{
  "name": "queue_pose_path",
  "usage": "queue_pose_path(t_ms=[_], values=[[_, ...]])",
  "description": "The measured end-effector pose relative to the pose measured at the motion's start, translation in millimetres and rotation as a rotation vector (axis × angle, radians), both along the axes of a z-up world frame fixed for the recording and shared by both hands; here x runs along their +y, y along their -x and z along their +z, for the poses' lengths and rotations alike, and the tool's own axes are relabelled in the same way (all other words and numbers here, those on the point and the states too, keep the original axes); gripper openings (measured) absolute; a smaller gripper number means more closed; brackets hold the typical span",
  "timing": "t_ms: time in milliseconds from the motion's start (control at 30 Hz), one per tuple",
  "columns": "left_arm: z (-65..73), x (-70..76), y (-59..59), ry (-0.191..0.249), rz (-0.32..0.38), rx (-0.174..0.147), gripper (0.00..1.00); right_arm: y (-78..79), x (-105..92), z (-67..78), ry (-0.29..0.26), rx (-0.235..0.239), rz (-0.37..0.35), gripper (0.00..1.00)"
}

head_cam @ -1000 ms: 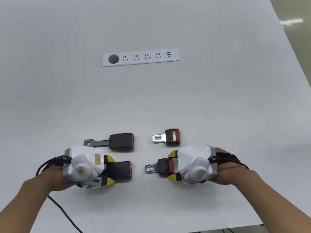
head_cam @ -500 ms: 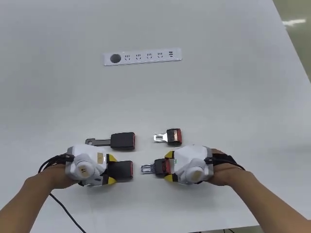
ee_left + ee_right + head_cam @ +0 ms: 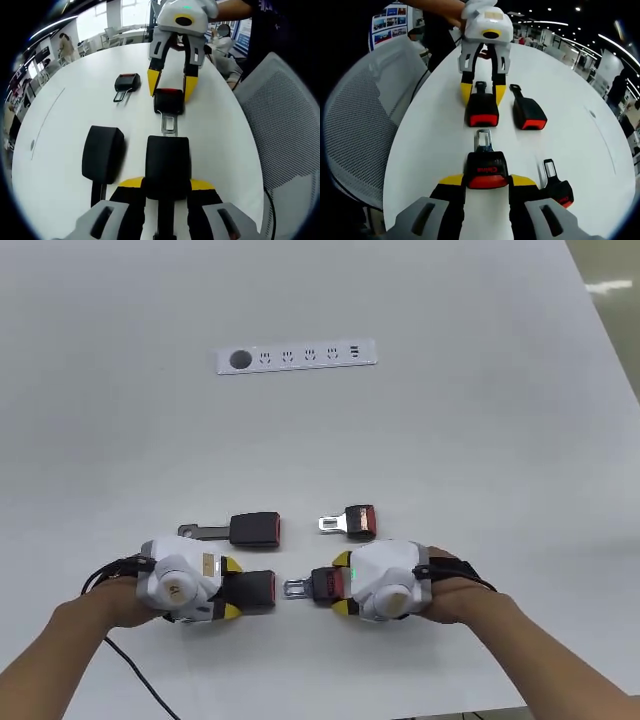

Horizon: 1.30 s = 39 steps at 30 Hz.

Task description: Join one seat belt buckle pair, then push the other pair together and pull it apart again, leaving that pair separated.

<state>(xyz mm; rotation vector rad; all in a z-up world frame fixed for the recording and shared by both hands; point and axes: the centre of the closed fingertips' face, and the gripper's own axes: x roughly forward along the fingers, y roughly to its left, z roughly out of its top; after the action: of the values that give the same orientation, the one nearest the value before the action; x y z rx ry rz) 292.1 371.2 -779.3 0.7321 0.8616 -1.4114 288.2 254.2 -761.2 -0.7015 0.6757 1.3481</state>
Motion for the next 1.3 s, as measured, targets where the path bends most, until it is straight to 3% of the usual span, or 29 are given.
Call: queue_pose_path(t_ms=[1300], values=[[-1.2,0.5,-0.3,0.003,0.001,0.005,0.33,-2.1,18.5,-2.3,-0.02,0.007,0.005,0.3]])
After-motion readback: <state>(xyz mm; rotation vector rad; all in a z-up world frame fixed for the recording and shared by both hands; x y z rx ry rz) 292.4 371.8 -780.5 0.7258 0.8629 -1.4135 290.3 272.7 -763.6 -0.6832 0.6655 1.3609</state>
